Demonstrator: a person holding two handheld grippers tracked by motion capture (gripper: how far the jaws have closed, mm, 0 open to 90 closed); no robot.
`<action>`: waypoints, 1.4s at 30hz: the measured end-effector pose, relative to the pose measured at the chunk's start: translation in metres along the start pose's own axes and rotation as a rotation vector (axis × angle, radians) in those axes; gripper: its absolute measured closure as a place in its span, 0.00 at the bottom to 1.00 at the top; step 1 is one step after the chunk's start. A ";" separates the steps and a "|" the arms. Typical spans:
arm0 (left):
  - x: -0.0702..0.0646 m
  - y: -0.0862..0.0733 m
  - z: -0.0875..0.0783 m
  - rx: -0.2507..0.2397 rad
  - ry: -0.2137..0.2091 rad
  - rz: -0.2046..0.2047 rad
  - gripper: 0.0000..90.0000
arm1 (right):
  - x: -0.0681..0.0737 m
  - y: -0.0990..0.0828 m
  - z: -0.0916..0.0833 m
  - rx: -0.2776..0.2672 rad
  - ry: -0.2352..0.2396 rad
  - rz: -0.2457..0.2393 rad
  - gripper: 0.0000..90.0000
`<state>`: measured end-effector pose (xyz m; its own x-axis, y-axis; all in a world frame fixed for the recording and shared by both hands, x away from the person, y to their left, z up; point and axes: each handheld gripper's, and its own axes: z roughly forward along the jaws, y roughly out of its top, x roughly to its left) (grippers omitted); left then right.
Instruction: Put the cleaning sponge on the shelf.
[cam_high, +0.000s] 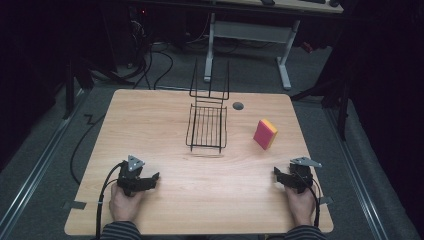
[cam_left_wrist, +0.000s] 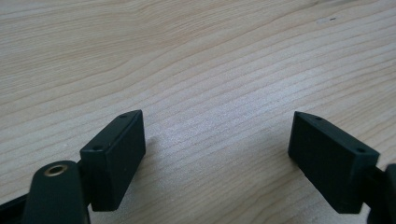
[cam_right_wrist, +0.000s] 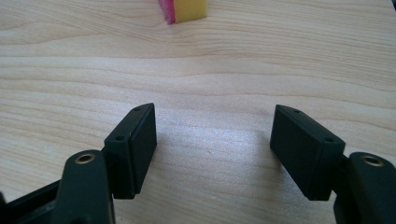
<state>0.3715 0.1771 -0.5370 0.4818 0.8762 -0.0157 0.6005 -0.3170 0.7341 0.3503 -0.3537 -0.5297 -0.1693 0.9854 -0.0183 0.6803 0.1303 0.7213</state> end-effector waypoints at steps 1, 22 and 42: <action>0.000 0.000 0.000 0.000 0.000 0.000 0.21 | 0.000 0.000 0.000 0.000 0.000 0.000 0.36; 0.000 0.000 0.000 0.000 -0.001 -0.001 0.21 | 0.001 0.000 -0.001 0.001 0.006 -0.008 0.37; 0.000 0.000 0.000 0.000 -0.001 -0.001 0.22 | 0.003 -0.002 -0.003 0.001 0.024 -0.017 0.35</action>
<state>0.3716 0.1772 -0.5369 0.4816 0.8762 -0.0170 0.6011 -0.3161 0.7340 0.3461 -0.3510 -0.5296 -0.1976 0.9802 -0.0140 0.6778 0.1470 0.7204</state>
